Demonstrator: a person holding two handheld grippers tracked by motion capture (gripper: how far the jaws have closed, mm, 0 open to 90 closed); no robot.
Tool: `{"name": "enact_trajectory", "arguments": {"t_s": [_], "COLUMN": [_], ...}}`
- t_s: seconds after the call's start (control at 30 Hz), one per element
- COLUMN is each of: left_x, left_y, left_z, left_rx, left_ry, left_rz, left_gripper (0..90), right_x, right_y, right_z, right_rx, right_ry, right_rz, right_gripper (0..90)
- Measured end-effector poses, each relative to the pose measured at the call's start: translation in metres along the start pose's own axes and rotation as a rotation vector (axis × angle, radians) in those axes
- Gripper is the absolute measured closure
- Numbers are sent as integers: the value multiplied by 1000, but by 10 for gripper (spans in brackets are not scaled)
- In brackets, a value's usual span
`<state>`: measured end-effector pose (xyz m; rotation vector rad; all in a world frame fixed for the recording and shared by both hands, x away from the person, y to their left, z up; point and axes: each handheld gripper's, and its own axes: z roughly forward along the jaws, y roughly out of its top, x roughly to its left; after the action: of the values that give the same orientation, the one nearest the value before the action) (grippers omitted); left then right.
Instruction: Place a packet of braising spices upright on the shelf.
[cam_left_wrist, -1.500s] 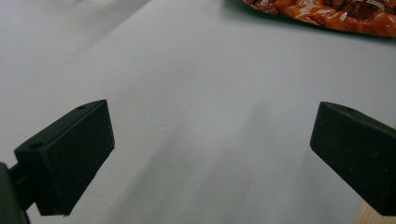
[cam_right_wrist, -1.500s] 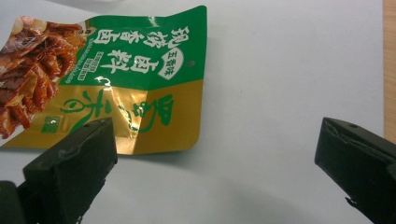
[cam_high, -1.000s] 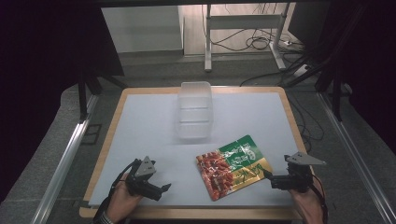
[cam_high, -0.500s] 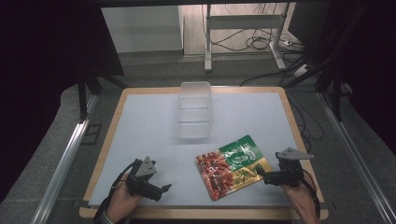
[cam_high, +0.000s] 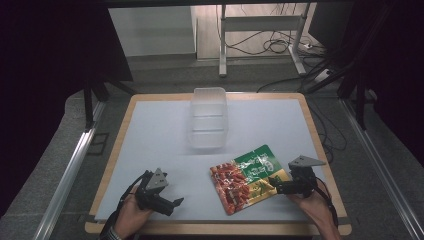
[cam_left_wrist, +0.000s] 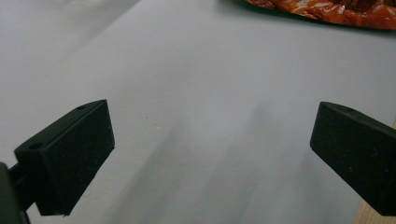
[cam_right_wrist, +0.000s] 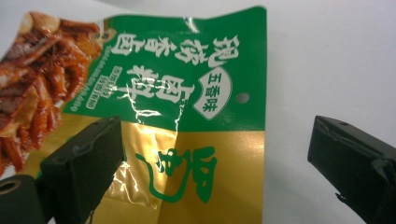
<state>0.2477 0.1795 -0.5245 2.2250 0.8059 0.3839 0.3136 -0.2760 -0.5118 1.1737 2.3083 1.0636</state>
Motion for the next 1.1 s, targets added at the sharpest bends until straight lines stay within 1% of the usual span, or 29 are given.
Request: {"name": "enact_trajectory", "arguments": {"t_s": [0.17, 0.23, 0.33, 0.37, 0.47, 0.57, 0.63, 0.73, 0.8, 0.9, 0.93, 0.97, 1.0, 1.03, 1.07, 1.1], "left_x": [0, 0, -1, -1, -1, -1, -1, -2, -2, -2, -2, -2, -2, -2, -2, -2], "left_y": [0, 0, 0, 0, 0, 0, 0, 0, 0, 0, 0, 1, 1, 1, 1, 1], "left_z": [0, 0, 1, 1, 1, 1, 1, 2, 2, 2, 2, 2, 2, 2, 2, 2], "left_rx": [3, 4, 5, 7, 8, 8, 10, 18, 18, 16, 16, 17, 17, 18, 18, 18], "left_ry": [0, -1, 0, 0, 1, 2, 1, 6, 7, 8, 8, 9, 9, 9, 9, 9], "left_rz": [2, 3, 4, 6, 7, 7, 8, 13, 13, 11, 11, 13, 13, 14, 15, 15], "left_gripper": [0, 0, 0, 0, 0, 0, 0, 0, 0, 0, 0, 0, 0, 0, 0, 0], "right_x": [1, 2, 3, 2, 0, 1, 2, 6, 10, 16, 16, 19, 20, 20, 23, 24], "right_y": [2, 3, 4, 5, 5, 7, 10, 16, 21, 26, 26, 29, 31, 31, 33, 35], "right_z": [6, 8, 9, 11, 14, 14, 13, 12, 12, 17, 17, 21, 24, 24, 29, 30], "right_rx": [26, 36, 47, 63, 82, 78, 72, 50, 46, 59, 59, 82, 93, 93, 114, 122], "right_ry": [26, 30, 33, 45, 53, 68, 69, 68, 57, 46, 46, 45, 43, 43, 33, 15], "right_rz": [-17, -22, -22, -10, 7, 17, 5, -30, -53, -91, -91, -109, -113, -113, -127, -133], "right_gripper": [84, 111, 127, 140, 185, 222, 249, 301, 328, 355, 355, 358, 366, 366, 424, 463]}}
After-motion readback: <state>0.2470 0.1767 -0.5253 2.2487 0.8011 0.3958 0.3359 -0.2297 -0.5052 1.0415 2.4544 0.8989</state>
